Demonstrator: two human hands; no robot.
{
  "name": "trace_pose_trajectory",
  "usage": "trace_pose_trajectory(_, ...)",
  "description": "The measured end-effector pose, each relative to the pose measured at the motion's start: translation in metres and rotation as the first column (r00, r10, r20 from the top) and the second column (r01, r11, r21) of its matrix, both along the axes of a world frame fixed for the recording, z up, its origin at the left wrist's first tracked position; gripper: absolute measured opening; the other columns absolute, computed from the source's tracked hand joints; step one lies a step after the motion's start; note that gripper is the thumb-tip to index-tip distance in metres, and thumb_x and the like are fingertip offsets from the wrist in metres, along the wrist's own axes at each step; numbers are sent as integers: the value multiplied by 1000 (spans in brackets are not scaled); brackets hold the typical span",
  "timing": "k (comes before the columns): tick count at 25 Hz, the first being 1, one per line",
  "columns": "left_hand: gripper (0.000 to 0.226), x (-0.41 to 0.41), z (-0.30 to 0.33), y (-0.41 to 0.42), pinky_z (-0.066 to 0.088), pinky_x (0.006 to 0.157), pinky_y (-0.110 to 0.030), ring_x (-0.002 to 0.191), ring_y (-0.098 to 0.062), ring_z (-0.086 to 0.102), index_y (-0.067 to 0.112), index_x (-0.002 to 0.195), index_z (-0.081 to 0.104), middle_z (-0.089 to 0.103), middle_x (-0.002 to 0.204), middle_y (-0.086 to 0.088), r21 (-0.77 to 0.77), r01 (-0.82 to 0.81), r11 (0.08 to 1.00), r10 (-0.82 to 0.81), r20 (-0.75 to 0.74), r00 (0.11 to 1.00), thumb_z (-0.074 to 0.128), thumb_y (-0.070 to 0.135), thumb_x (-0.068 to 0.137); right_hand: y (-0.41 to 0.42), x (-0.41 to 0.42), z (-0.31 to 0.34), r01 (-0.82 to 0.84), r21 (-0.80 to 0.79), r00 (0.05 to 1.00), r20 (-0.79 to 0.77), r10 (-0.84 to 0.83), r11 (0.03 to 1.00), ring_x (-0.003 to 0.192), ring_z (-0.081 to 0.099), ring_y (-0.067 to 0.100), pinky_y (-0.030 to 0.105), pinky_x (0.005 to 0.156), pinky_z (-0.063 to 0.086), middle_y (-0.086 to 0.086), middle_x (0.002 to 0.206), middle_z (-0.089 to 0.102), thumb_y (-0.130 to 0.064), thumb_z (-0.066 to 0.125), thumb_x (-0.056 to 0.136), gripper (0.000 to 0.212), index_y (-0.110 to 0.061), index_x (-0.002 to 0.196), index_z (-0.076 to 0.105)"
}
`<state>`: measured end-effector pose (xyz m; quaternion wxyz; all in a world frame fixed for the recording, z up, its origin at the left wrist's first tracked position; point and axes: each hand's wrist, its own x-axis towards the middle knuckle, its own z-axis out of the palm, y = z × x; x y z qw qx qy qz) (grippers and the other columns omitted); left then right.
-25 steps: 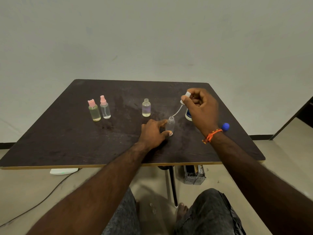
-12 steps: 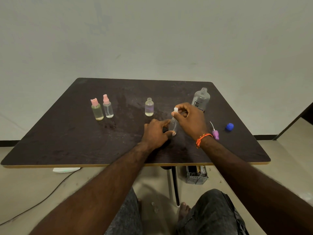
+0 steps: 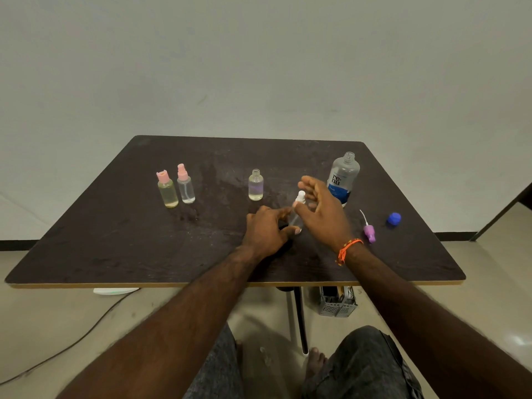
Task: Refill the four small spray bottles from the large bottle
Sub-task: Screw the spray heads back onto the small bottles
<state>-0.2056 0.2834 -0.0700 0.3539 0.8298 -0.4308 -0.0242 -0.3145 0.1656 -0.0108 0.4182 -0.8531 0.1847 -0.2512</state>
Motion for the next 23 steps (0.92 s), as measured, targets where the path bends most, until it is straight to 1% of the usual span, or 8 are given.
trace_pose_trajectory(3, 31, -1, 1, 0, 43, 93, -47, 97, -12, 61, 41, 117, 73, 54, 73, 33, -24, 11, 1000, -11, 4, 1000, 77, 49, 87, 2, -3, -1, 58, -72, 998, 36, -56, 996, 114, 63, 2, 28, 100, 53, -1, 126, 68, -18, 67, 94, 41, -18, 134, 58)
trace_pose_trajectory(6, 23, -1, -2, -2, 44, 90, -46, 90, -10, 59, 35, 105, 74, 54, 70, 28, -28, -17, 999, 17, 10, 1000, 78, 49, 87, 0, -1, 1, 196, -95, 981, 20, -195, 976, 87, 68, 3, 29, 81, 59, -7, 96, 71, -36, 84, 79, 49, -23, 119, 58)
trace_pose_trajectory(9, 25, -1, 0, -2, 44, 92, -46, 90, -11, 59, 31, 103, 74, 54, 70, 25, -3, -34, 999, 34, 9, 999, 77, 50, 87, -3, -4, 3, 138, -2, 990, -29, -138, 990, 109, 60, 6, 27, 93, 52, -8, 123, 60, -48, 82, 77, 79, -21, 140, 42)
trace_pose_trajectory(11, 26, -1, 1, -1, 44, 95, -48, 93, -9, 61, 37, 109, 74, 59, 73, 26, -2, -16, 1000, 16, 16, 1000, 75, 51, 87, -3, -6, 5, 44, 92, 998, 41, -48, 995, 122, 57, 5, 27, 104, 48, -4, 138, 57, -26, 72, 90, 65, -19, 146, 40)
trace_pose_trajectory(14, 26, -1, 1, -1, 44, 97, -51, 94, -9, 62, 39, 110, 73, 63, 77, 25, 0, -12, 1000, 12, 5, 1000, 75, 51, 87, -5, -8, 7, 27, 48, 999, 31, -28, 998, 110, 64, -1, 26, 100, 52, -4, 124, 69, -7, 63, 94, 46, -20, 137, 54)
trace_pose_trajectory(17, 28, -2, 3, -1, 43, 99, -51, 95, -10, 61, 37, 113, 74, 60, 76, 25, 18, -24, 1000, 24, 7, 1000, 76, 50, 88, -8, -8, 10, 109, 5, 994, -8, -109, 994, 89, 69, 2, 28, 86, 59, -10, 99, 71, -23, 80, 83, 44, -24, 122, 58)
trace_pose_trajectory(20, 26, -2, 4, -2, 43, 99, -51, 94, -10, 60, 34, 110, 74, 58, 76, 24, 31, -33, 999, 34, -2, 999, 76, 49, 89, -9, -8, 11, 55, -7, 996, -72, -55, 998, 104, 62, 4, 26, 90, 54, -12, 121, 62, -34, 83, 79, 69, -23, 137, 47)
trace_pose_trajectory(23, 26, -3, 4, -2, 43, 98, -51, 95, -10, 61, 36, 111, 74, 62, 78, 23, 39, -30, 999, 31, -3, 1000, 75, 50, 88, -9, -9, 10, -46, 107, 999, -15, 48, 993, 115, 62, 2, 24, 102, 51, -5, 133, 63, -14, 70, 91, 62, -20, 146, 43)
